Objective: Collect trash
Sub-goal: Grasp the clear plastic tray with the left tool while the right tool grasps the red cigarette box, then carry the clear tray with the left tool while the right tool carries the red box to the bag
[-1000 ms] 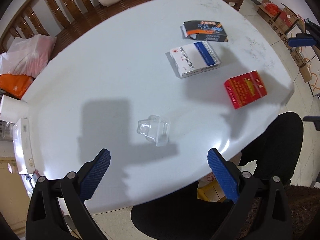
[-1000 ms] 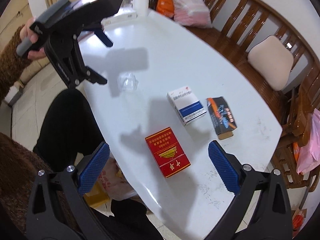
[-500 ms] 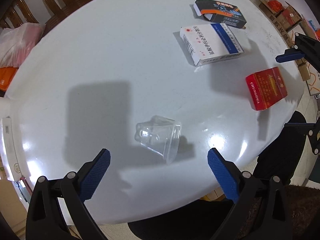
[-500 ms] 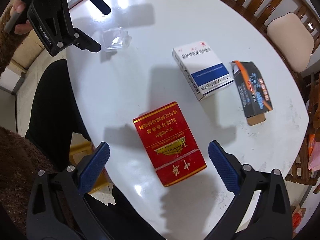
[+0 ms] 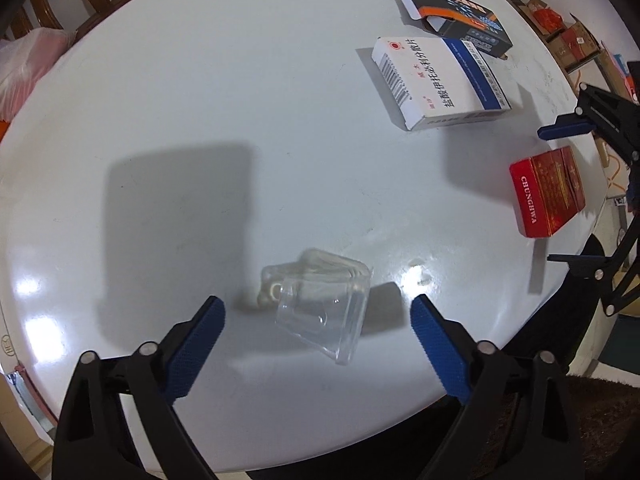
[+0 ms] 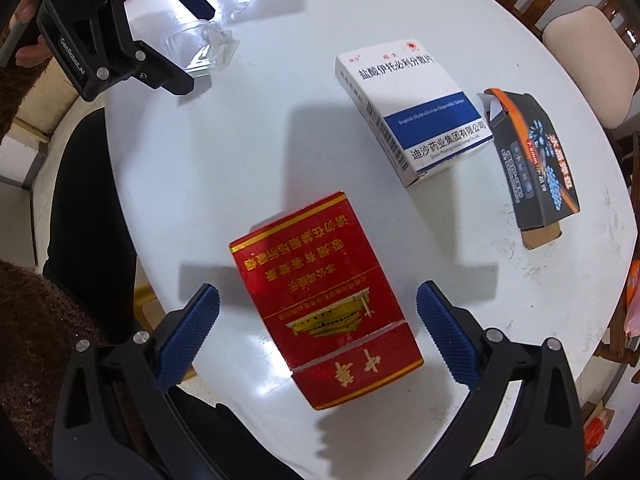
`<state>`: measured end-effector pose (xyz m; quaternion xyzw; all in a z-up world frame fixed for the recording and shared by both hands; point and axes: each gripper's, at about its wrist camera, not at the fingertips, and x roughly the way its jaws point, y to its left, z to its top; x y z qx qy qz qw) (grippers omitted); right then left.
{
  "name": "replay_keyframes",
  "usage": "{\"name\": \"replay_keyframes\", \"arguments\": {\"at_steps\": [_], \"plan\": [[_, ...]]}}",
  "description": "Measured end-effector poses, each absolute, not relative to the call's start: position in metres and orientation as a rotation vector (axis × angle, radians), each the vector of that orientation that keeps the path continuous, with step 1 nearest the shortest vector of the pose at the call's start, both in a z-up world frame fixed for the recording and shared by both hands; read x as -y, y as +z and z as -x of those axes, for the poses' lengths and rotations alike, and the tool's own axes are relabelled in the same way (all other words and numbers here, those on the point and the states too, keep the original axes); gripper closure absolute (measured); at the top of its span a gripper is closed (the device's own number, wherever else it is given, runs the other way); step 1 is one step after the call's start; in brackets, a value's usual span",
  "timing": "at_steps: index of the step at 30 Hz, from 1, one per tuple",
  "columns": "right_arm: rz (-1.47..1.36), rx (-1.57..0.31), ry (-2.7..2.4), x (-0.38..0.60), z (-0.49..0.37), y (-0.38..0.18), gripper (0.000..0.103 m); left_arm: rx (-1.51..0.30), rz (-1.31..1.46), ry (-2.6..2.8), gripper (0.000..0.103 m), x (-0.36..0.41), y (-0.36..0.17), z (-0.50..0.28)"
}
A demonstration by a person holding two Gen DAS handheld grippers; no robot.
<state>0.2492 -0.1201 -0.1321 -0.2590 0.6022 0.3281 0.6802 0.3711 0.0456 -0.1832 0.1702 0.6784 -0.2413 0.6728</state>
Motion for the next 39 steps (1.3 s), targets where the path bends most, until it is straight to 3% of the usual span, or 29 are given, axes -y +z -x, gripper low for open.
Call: {"name": "replay_keyframes", "arguments": {"at_steps": [6,12,15,16,24,39], "plan": [[0.567,-1.338,0.714,0.120,-0.249,-0.136,0.007,-1.501,-0.389,-0.547,0.027,-0.050,-0.183,-0.377],[0.558,-1.325,0.683,0.124,-0.252,-0.131,0.014,-1.480,-0.395,-0.535,0.042,-0.045,-0.180,-0.379],[0.535,-1.312,0.669,0.126,-0.253,-0.124,0.026,-1.479,-0.396,-0.530,0.049,-0.041,-0.179,-0.378],[0.527,-1.307,0.663,0.127,-0.253,-0.122,0.035,-1.479,-0.402,-0.525,0.052,-0.041,-0.179,-0.378],[0.491,-1.303,0.619,0.130,-0.252,-0.119,0.039,-1.495,-0.367,-0.513,0.071,-0.032,-0.172,-0.373],[0.397,-1.215,0.502,0.153,-0.246,-0.071,0.041,-1.430,-0.332,-0.467,0.071,-0.041,-0.125,-0.338]]}}
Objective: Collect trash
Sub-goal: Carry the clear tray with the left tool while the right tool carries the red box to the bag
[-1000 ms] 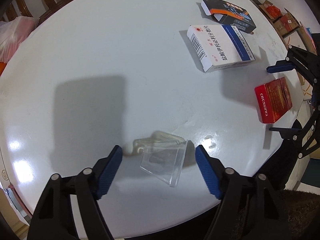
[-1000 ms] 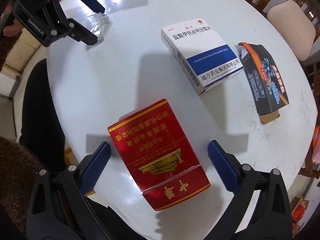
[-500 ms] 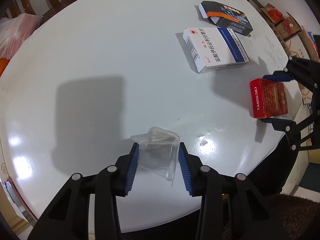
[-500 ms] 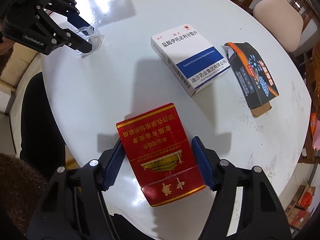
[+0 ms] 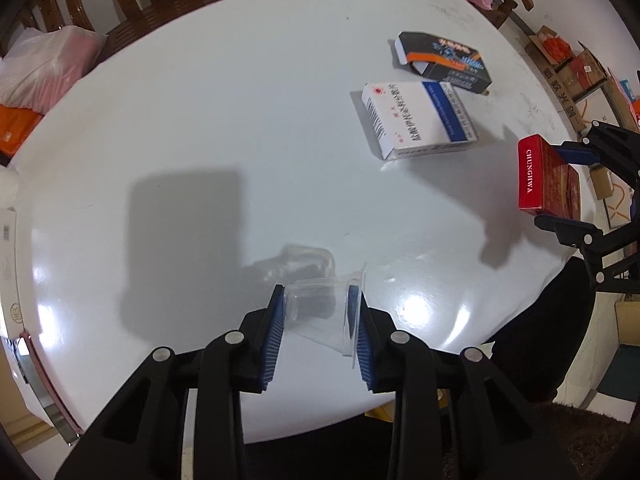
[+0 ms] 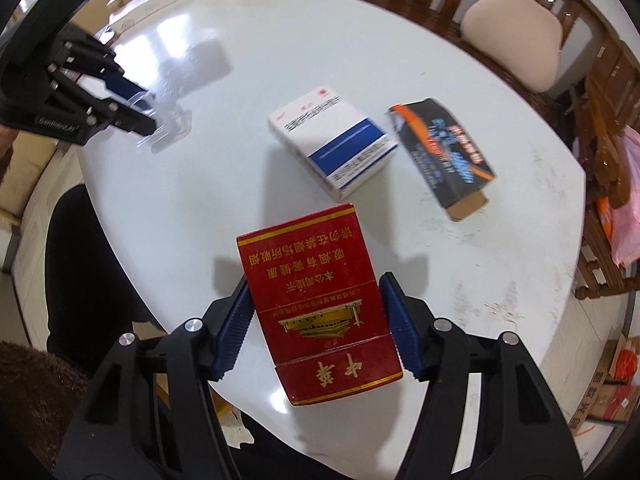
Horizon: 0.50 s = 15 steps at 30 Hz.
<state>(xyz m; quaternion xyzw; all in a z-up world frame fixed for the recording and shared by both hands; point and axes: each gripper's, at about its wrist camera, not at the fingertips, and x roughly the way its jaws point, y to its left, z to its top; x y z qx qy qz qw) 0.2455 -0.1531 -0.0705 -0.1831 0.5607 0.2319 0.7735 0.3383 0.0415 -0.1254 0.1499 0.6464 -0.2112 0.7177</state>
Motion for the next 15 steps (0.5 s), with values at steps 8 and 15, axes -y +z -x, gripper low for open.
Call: {"name": "replay_keyframes", "arguments": {"at_steps": [8,15], "plan": [[0.404,-1.140,0.515,0.146,-0.215,-0.042,0.041,-1.380,-0.341,-0.471,0.071,-0.041,-0.097,-0.309],[0.428,-1.096,0.529,0.134,-0.179,-0.028,0.041,-1.333,-0.372,-0.472,0.072,-0.023,-0.085,-0.270]]}}
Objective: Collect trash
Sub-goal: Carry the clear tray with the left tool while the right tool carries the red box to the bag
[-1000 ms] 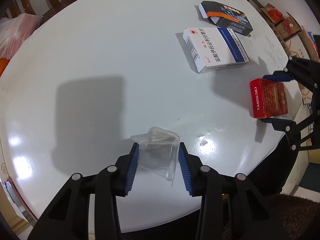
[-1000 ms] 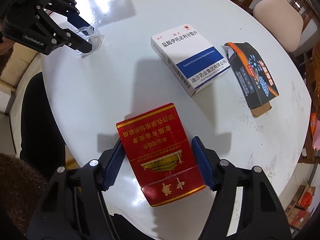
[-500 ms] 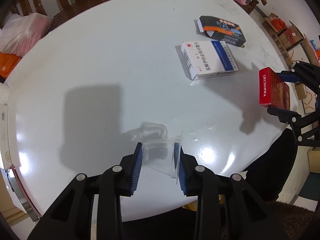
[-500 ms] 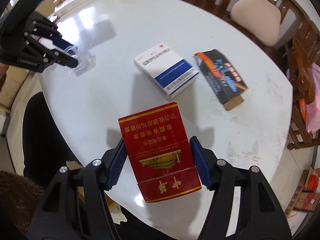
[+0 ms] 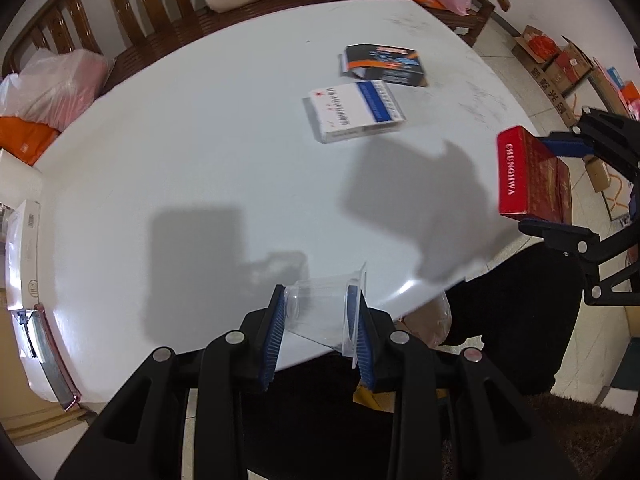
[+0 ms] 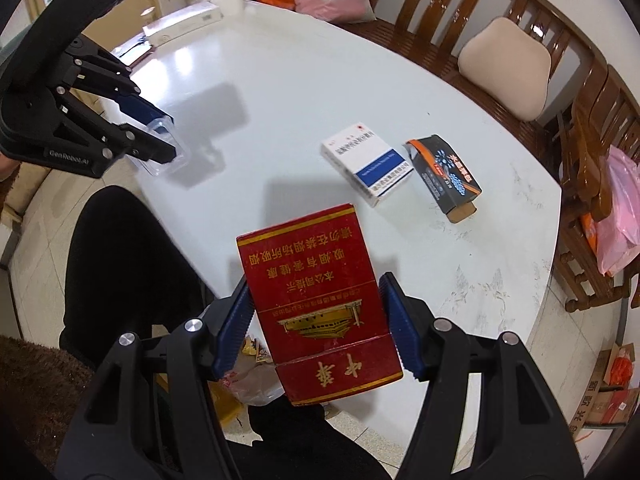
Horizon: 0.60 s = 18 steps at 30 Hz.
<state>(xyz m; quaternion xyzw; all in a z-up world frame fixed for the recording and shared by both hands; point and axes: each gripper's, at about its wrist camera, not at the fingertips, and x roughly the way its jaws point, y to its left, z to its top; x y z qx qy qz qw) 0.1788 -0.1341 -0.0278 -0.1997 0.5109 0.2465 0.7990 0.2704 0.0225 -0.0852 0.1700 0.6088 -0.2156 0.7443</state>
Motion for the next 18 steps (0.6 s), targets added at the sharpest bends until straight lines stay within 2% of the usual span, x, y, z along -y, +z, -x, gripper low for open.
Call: {"name": "replay_keyframes", "arguments": {"at_steps": [18], "plan": [[0.473,-1.069,0.540,0.121,-0.111,-0.025,0.041,-1.274,-0.484,-0.510,0.072,0.006,-0.089,-0.194]]}}
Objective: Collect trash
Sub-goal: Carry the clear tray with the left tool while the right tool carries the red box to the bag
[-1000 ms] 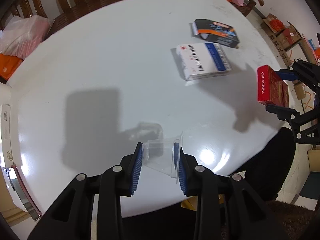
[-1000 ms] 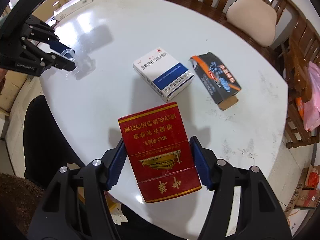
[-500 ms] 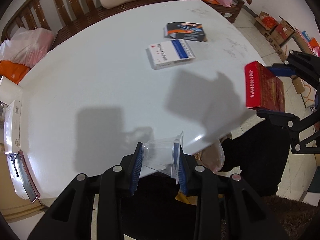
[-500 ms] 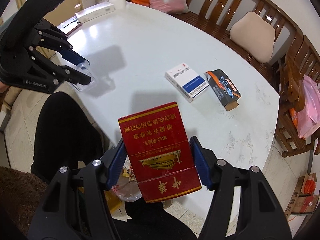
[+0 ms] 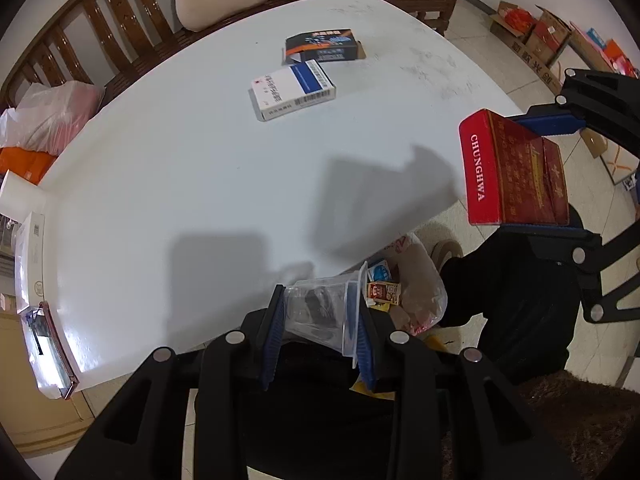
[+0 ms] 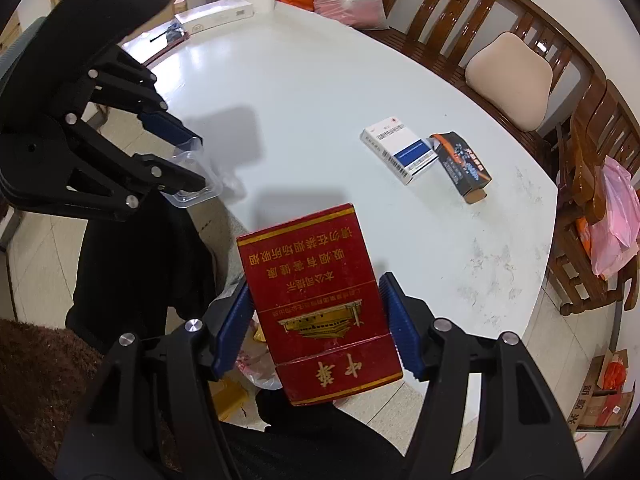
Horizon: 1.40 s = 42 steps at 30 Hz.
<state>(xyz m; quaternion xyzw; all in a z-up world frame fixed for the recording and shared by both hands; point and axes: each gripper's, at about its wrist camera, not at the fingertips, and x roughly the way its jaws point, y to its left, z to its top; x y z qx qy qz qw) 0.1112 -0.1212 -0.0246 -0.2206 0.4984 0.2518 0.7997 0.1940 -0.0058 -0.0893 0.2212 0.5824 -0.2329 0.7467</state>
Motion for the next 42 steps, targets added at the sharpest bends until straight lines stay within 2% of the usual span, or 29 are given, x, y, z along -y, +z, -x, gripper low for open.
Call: {"name": "replay_keyframes", "arguments": {"at_steps": [28,42], "plan": [[0.478,-1.124,0.602,0.106,-0.041,-0.078,0.041,-1.266,-0.540,-0.575,0.072,0.024,-0.141,-0.128],[0.419,-1.191,0.573,0.119,-0.042,-0.140,0.041,-1.332,-0.458,-0.593,0.072,0.029,-0.215,-0.121]]}}
